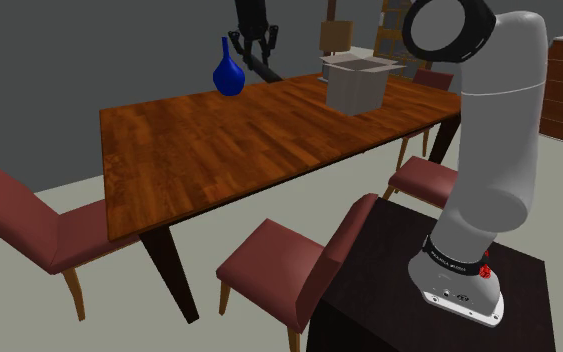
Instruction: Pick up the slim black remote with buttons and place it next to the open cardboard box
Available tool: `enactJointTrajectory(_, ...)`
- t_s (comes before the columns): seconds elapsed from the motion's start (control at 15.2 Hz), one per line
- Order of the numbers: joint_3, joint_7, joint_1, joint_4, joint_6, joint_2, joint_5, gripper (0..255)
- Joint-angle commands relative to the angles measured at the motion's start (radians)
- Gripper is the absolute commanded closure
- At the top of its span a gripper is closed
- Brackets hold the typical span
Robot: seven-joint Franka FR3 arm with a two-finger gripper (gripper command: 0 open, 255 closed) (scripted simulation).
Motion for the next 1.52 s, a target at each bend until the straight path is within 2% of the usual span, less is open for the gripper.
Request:
enactJointTrajectory(0.0,-0.011,-0.036,-0.03,-0.092,0.036,-0.059,0.006,255)
enactJointTrajectory(0.33,-0.051,-0.142,-0.104,-0.23,0.086,-0.156,0.017,255)
enactJointTrajectory(0.66,-0.098,-0.253,-0.171,-0.315,0.118,-0.218,0.022,255)
enactJointTrajectory(1.06,-0.16,-0.391,-0.249,-0.363,0.143,-0.252,0.025,255)
enactJointTrajectory(1.45,-0.225,-0.533,-0.327,-0.359,0.155,-0.247,0.032,255)
